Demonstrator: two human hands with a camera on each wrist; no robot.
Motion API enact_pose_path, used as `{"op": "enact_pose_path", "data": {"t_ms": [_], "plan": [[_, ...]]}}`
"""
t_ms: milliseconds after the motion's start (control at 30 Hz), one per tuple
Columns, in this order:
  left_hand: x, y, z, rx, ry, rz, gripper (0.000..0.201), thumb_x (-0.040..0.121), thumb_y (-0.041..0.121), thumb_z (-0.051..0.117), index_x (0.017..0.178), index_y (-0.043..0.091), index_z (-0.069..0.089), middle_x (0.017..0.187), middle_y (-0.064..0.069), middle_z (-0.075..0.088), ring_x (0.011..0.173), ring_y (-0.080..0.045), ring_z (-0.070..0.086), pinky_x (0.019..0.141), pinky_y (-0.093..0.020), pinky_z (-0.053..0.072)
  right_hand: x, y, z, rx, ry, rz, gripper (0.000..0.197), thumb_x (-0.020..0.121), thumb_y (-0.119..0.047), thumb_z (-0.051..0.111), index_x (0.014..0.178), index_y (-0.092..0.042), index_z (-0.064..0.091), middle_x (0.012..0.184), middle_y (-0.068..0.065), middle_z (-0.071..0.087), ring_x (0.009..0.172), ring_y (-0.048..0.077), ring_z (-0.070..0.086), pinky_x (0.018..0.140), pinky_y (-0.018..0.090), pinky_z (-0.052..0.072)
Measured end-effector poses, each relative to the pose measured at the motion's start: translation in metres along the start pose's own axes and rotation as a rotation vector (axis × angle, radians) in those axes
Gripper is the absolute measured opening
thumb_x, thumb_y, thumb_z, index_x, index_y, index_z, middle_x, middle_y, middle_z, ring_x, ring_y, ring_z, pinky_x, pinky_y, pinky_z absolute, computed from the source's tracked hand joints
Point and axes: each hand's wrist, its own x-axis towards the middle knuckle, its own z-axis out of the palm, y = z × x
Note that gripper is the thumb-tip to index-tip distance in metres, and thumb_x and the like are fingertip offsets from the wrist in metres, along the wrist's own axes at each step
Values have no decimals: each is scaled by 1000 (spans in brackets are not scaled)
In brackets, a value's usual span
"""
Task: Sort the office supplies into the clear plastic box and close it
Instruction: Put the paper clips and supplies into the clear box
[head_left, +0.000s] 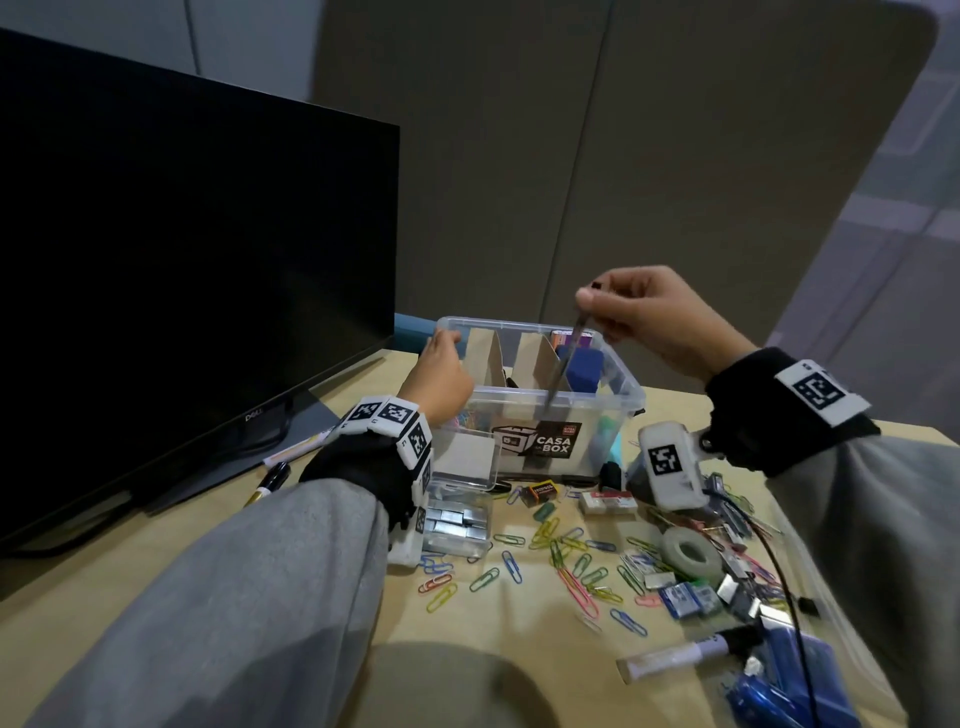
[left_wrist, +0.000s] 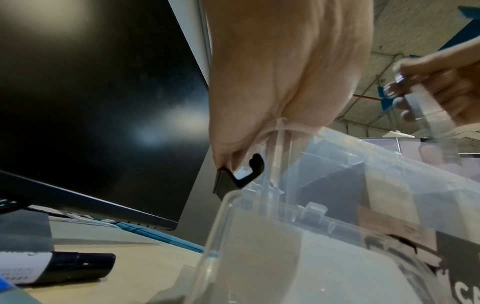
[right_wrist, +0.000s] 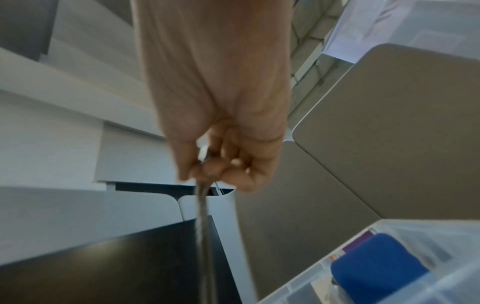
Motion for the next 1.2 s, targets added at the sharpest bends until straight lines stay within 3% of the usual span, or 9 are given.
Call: {"op": "enact_pose_path", "data": {"t_ms": [100,233,333,467,567,700,833,933,1200], "plan": [[0,0,0,-8,8,-8,58,96,-3,37,150,12,22,148,-16,38,134,-41,40,106,-52,38,18,9,11,-35,279,-69,23,98,-23,55,94,-3,67,71,2,58,58,5,51,58,19,45],[1,0,1,-10,6,-11,57,96,-2,37,150,12,22,149,-15,37,136,-40,38,108,-52,36,35,22,24,-138,371,-63,23,98,-27,55,93,-10,69,76,3,65,68,11,57,69,29,50],[2,-1,1,-12,7,4,57,96,-2,38,149,13,23,152,-14,34,133,-39,41,108,-52,39,41,29,30,-143,449,-45,17,96,-25,59,87,-13,67,76,2,66,68,10,60,71,27,52],[3,-3,1,-20,-4,17,57,96,-1,39,149,13,23,157,-10,25,133,-37,43,107,-53,40,43,32,36,-376,328,29,23,95,-29,59,85,-10,65,79,7,65,68,13,58,67,27,54],[4,-5,1,-21,-5,25,57,96,0,39,150,13,23,158,-10,25,133,-37,42,107,-54,40,48,29,35,-492,145,153,30,96,-33,58,86,-6,64,82,8,65,68,13,59,60,22,50],[6,-6,2,-12,-10,26,57,97,0,38,149,14,23,158,-10,24,134,-37,42,108,-53,40,57,28,39,-599,-25,252,26,93,-31,63,87,-6,67,78,6,65,68,14,60,57,19,48],[7,-7,2,-18,-11,34,56,96,0,39,149,13,24,156,-10,27,131,-35,45,107,-52,41,58,34,46,-600,31,198,18,90,-25,69,86,-8,65,77,6,66,61,10,58,51,18,46],[8,-8,2,2,-9,33,56,96,0,39,149,13,25,159,-10,22,132,-35,44,106,-52,42,57,41,48,-562,88,168,24,85,-26,73,82,-5,63,75,7,68,56,9,58,49,18,47],[7,-9,2,-13,-1,45,56,96,-1,40,148,13,26,158,-8,23,134,-28,42,107,-49,41,51,43,50,-649,217,56,34,79,-38,76,72,-10,58,62,4,66,56,13,63,64,28,51]]}}
